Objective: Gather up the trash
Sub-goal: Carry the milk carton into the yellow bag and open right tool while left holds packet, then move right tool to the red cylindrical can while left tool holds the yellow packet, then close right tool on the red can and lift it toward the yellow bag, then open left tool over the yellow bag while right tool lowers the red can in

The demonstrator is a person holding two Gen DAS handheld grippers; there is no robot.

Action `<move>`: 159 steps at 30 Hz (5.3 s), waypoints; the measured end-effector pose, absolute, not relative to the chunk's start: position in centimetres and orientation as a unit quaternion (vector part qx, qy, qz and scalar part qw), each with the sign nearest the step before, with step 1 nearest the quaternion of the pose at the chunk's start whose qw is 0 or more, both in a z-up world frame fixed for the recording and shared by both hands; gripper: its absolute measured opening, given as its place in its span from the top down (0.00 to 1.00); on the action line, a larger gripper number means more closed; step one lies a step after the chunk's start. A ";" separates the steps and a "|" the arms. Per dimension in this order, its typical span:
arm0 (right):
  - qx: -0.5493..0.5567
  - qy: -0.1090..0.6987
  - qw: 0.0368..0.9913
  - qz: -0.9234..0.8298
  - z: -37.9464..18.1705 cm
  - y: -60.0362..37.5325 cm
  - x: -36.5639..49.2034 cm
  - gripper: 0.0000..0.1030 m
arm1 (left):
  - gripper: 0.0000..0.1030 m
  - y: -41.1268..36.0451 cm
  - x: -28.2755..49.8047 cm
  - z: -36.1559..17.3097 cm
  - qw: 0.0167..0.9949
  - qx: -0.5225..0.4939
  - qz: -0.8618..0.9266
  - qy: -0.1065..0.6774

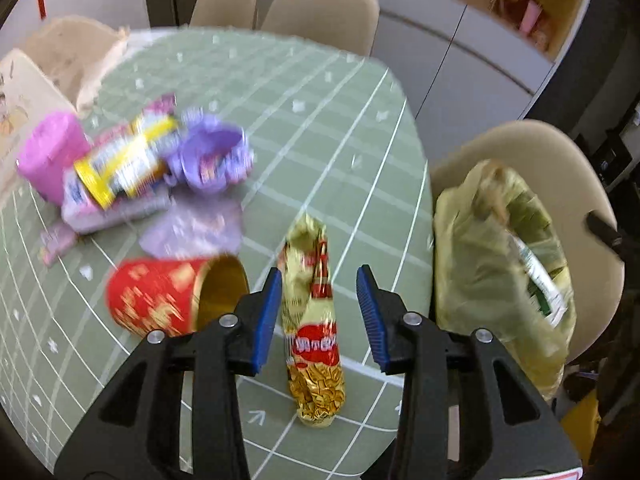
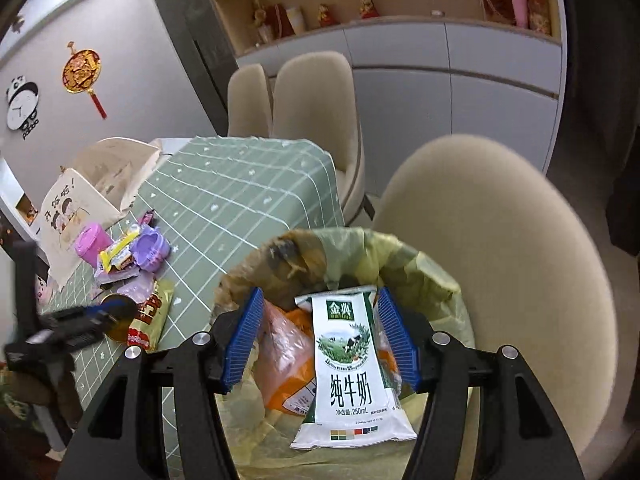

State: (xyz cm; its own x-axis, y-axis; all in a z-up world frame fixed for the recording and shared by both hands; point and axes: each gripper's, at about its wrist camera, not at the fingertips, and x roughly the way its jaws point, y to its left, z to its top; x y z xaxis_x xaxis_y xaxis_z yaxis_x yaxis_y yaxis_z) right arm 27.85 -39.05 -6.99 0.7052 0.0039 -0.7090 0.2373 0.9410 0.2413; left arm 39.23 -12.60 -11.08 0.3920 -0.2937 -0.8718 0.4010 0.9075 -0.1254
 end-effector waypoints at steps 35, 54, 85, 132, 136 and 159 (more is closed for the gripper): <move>-0.069 0.377 0.885 0.263 -10.0 -9.2 40.3 0.45 | 0.86 12.4 34.8 -4.9 0.880 -0.113 -0.088 0.454; -0.106 0.465 0.860 0.183 -13.0 -8.5 40.2 0.44 | 0.86 15.0 34.4 -7.7 0.855 -0.145 -0.110 0.485; -0.029 0.458 0.882 0.105 -9.2 -11.5 36.4 0.51 | 0.86 9.7 38.5 -9.4 0.833 -0.117 -0.174 0.513; 0.109 0.353 0.927 -0.073 -4.0 -45.7 25.4 0.51 | 0.37 -29.1 35.8 -6.9 0.777 0.006 -0.414 0.475; 0.123 0.388 0.913 -0.028 -7.6 -44.0 27.4 0.51 | 0.35 -26.0 36.6 -6.8 0.795 -0.027 -0.370 0.479; 0.138 0.477 0.868 -0.030 -13.6 -38.3 31.4 0.45 | 0.24 -1.7 37.1 -7.1 0.867 -0.097 -0.141 0.469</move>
